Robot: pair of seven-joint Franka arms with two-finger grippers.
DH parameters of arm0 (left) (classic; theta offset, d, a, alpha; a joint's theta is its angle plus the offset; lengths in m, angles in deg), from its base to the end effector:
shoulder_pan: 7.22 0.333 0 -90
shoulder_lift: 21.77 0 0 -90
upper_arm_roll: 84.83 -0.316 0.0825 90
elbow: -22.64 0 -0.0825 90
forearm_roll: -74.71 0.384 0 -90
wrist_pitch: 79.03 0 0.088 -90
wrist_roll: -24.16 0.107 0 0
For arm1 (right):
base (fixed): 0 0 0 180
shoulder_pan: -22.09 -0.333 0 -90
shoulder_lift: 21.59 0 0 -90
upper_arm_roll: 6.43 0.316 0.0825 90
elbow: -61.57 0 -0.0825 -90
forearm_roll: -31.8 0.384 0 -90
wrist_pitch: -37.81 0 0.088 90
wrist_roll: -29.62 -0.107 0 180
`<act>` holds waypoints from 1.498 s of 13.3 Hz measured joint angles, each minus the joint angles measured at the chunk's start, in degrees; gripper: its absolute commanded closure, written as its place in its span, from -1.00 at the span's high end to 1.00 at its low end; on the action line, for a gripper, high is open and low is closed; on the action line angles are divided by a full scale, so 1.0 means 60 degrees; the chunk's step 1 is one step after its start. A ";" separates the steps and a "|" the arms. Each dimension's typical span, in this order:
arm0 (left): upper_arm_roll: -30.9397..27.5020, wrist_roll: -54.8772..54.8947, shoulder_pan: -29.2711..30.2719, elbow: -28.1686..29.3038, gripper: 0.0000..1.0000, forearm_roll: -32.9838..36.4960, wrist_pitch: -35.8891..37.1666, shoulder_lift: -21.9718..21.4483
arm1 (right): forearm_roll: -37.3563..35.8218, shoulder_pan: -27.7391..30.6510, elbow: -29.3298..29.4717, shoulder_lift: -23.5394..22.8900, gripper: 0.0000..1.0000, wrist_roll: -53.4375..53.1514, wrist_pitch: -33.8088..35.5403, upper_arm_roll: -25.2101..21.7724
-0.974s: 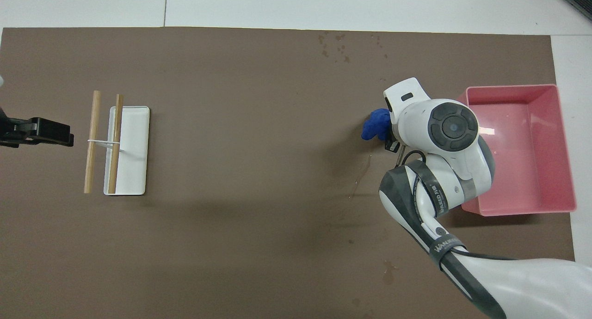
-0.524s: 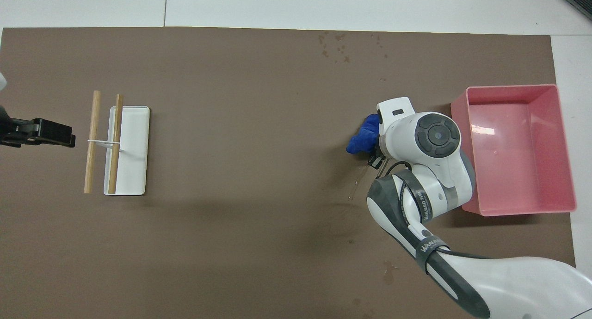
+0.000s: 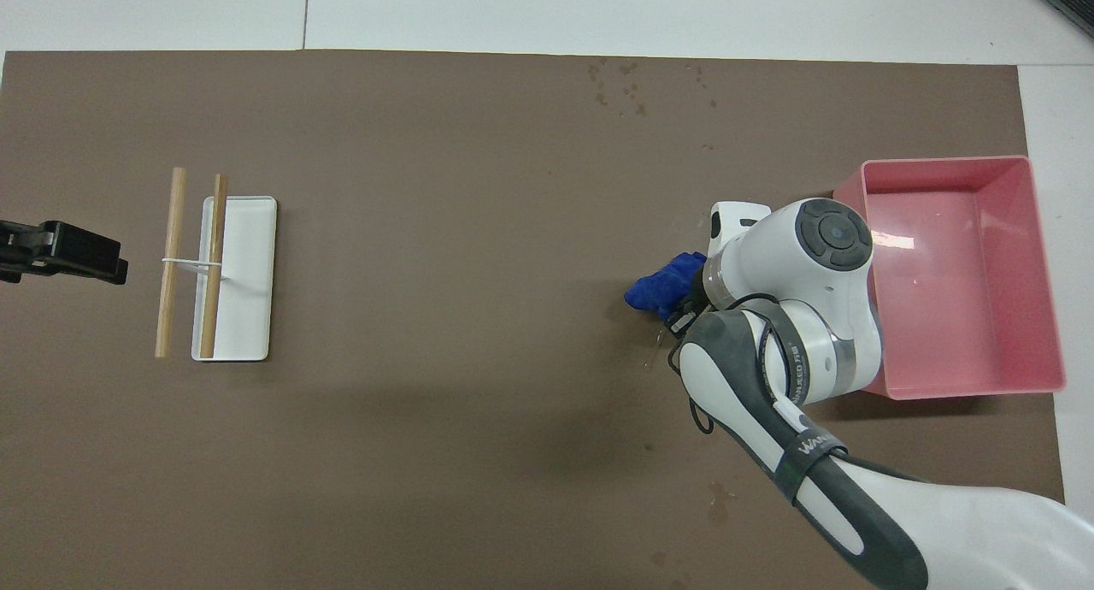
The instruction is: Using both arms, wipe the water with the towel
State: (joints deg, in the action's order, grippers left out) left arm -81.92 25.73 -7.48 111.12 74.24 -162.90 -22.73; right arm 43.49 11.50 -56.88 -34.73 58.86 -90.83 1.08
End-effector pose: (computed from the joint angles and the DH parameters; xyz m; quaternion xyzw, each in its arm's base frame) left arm 0.5374 -0.0310 0.6370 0.9986 -0.0416 -0.0319 0.0032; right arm 0.5471 0.1833 0.3191 -0.9364 -0.3375 0.0164 0.0948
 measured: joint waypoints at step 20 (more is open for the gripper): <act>0.0043 -0.0002 0.0144 0.0317 1.00 -0.0021 -0.0621 0.0030 | 0.2264 -0.1342 -0.0504 0.0386 -1.00 -0.4357 0.0227 0.0002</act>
State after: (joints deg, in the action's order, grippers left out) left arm -81.67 25.72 -6.61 113.03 74.11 -166.63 -22.55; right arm 57.08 3.45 -59.90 -32.41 32.71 -89.47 1.10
